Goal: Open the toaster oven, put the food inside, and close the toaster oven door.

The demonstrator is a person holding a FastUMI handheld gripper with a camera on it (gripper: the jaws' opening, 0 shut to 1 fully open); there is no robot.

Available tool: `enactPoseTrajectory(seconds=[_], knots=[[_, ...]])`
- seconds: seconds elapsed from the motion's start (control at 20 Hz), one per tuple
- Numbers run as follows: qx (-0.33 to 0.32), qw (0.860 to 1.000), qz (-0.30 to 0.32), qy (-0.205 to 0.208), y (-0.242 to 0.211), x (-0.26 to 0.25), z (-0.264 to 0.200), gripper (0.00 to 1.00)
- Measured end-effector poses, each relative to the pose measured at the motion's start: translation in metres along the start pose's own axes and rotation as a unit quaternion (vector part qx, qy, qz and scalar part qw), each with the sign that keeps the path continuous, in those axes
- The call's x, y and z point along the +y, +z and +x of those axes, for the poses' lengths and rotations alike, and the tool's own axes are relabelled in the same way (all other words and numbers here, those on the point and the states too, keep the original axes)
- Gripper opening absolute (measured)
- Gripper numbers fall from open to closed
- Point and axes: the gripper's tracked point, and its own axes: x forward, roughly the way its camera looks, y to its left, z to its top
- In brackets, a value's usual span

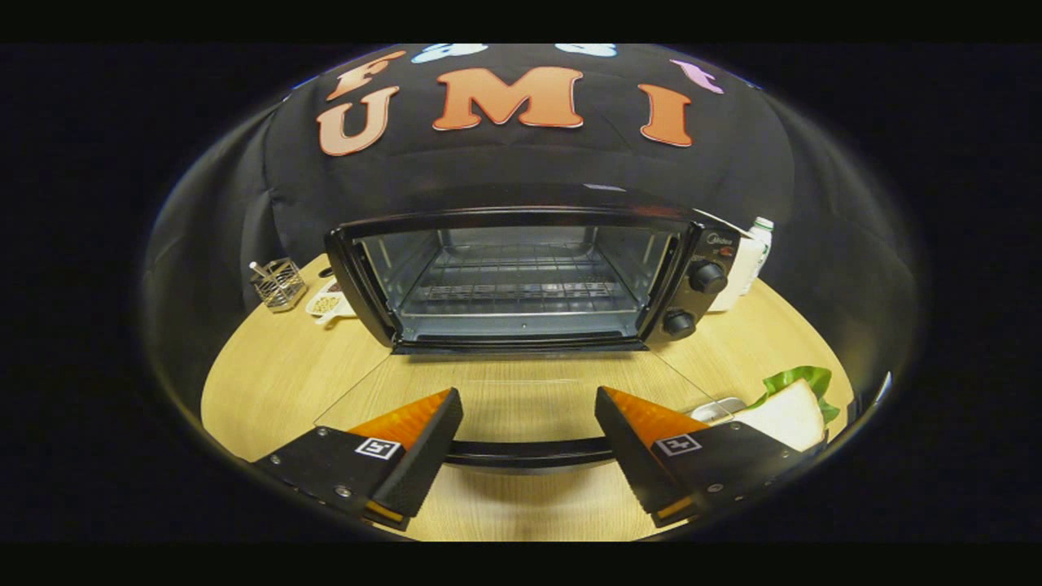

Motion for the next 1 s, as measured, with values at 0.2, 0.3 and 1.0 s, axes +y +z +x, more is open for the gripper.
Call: enactPoseTrajectory(seconds=[0.2,0.3,1.0], knots=[[0.025,1.0,0.002,-0.003,-0.022,0.0,0.005,0.98],[0.044,0.999,0.005,-0.005,-0.039,-0.001,0.008,0.98],[-0.011,0.999,0.011,0.035,0.018,-0.046,-0.052,0.99]])
